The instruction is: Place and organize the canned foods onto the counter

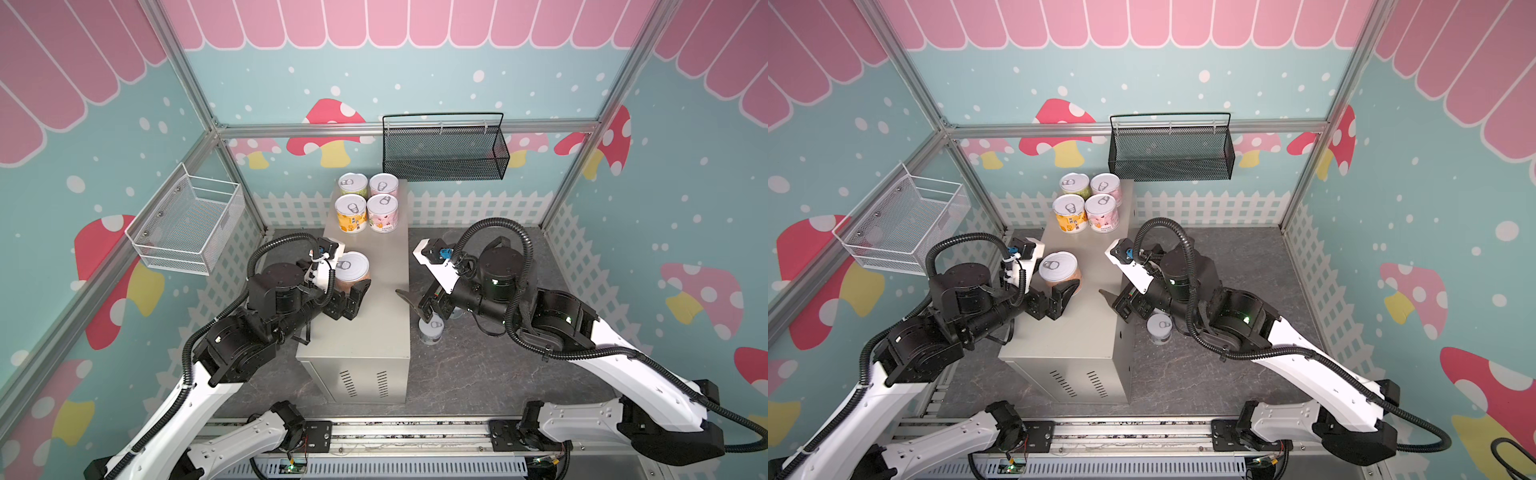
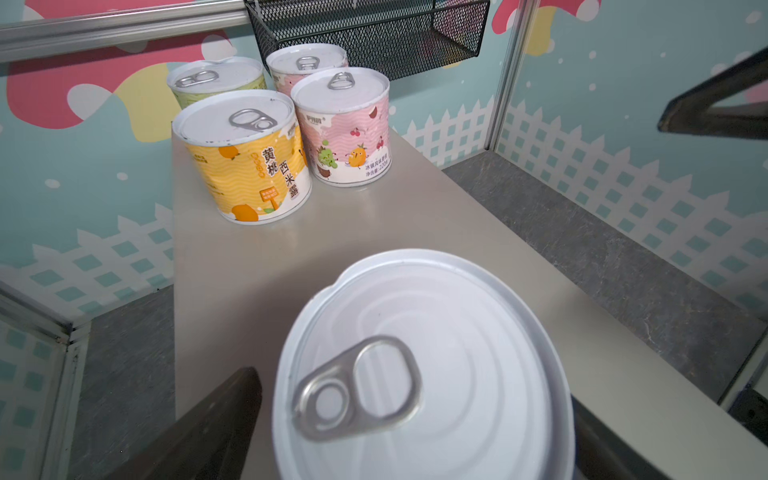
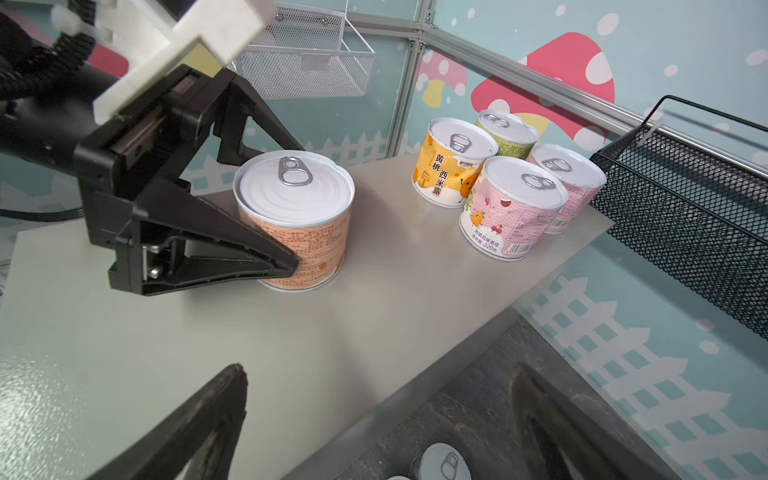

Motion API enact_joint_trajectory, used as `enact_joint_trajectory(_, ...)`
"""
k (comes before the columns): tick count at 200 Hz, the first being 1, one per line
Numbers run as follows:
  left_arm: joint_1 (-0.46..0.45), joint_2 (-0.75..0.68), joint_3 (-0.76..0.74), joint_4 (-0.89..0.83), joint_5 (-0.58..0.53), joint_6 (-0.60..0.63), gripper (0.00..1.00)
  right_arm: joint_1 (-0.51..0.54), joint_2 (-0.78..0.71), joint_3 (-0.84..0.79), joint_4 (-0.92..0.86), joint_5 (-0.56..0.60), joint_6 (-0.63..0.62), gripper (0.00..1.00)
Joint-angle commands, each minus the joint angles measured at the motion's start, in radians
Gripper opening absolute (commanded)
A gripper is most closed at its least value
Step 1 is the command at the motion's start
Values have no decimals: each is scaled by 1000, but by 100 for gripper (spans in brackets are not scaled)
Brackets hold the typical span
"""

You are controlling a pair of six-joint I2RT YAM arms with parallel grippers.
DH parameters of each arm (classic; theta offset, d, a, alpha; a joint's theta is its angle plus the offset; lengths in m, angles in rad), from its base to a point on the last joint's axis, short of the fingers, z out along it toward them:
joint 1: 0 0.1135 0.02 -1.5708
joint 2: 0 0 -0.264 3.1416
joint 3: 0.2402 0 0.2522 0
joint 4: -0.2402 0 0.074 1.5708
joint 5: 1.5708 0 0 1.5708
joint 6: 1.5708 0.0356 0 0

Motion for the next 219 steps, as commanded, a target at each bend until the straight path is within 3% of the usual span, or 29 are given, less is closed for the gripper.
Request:
enact_joint_trajectory(1,30,-2,-21,69,99,-18,97,8,-29,-36,58,13,0,99)
enact_joint_trajectory(58,58,-38,-135,195,105,-64,90,7,-55,-155,206,6,1,100)
enact_joint_trajectory(115,88,-70,-215,296,35,-83,81,6,-30,-203,304,127,31,99)
enact_joint_trajectory(219,252,117,-118,367,192,-44,80,3,-20,-240,358,153,57,99)
